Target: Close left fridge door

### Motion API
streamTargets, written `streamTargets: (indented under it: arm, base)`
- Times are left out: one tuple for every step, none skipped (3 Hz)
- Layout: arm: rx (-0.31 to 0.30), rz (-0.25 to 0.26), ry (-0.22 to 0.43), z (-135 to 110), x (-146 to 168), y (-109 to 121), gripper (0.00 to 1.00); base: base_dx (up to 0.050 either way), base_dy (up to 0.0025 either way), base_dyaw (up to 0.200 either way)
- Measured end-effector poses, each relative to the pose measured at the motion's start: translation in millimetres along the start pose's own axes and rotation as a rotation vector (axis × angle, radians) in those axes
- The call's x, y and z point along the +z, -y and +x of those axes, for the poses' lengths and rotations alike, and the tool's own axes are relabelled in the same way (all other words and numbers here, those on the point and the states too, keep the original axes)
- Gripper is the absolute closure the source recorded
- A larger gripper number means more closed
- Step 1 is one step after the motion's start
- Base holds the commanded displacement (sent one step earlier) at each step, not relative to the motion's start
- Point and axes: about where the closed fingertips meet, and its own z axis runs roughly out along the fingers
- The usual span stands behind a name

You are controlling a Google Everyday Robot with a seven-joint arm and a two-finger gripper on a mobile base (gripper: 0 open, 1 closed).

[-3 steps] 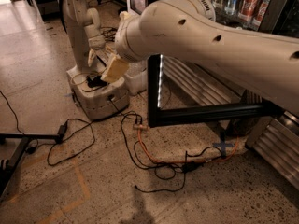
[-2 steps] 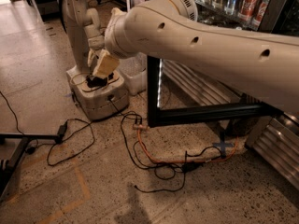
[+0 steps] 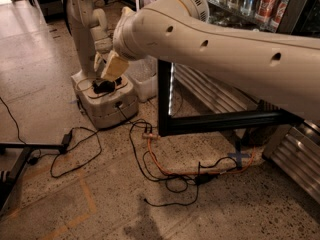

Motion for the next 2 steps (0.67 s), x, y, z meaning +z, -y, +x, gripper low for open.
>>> streamTargets:
  arm:
    - [0.024,0.054,-0.054,20,3,19,0.00]
    - [0.078,0.110,-0.102,39,2,37,0.00]
  base:
    - [0.000,0.00000,0.000]
    - [0.000,0.00000,0.000]
